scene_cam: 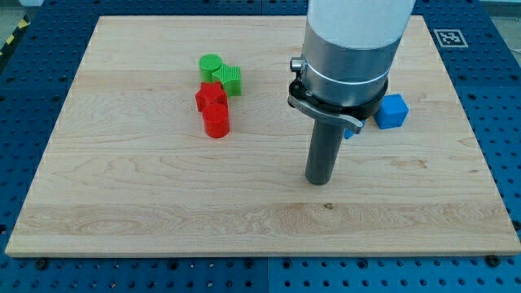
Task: Place the blue blocks at the bottom right side of the board
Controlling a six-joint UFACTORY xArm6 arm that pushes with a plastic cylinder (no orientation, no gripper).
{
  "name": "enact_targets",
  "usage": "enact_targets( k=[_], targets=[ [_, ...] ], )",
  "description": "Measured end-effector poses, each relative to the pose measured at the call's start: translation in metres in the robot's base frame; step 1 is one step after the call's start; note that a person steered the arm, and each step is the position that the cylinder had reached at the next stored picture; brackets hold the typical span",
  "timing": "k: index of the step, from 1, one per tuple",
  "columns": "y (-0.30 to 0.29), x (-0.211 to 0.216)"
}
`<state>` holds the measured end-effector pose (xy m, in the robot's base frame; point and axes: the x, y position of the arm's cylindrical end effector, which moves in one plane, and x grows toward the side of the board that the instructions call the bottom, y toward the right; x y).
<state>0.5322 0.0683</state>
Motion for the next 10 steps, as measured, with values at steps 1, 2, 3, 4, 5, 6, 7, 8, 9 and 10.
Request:
enact_targets(
  k=[1,2,3,4,5,6,7,8,9,10],
  targets=[
    [0.003,0.0],
    [0.048,-0.005],
    [0.076,-0.007],
    [0.091,-0.007],
    [0.133,-0.008],
    [0.152,-0.027],
    [0.14,-0.065],
    [0.132,-0.09],
    [0.138,-0.093],
    [0.17,-0.105]
  ],
)
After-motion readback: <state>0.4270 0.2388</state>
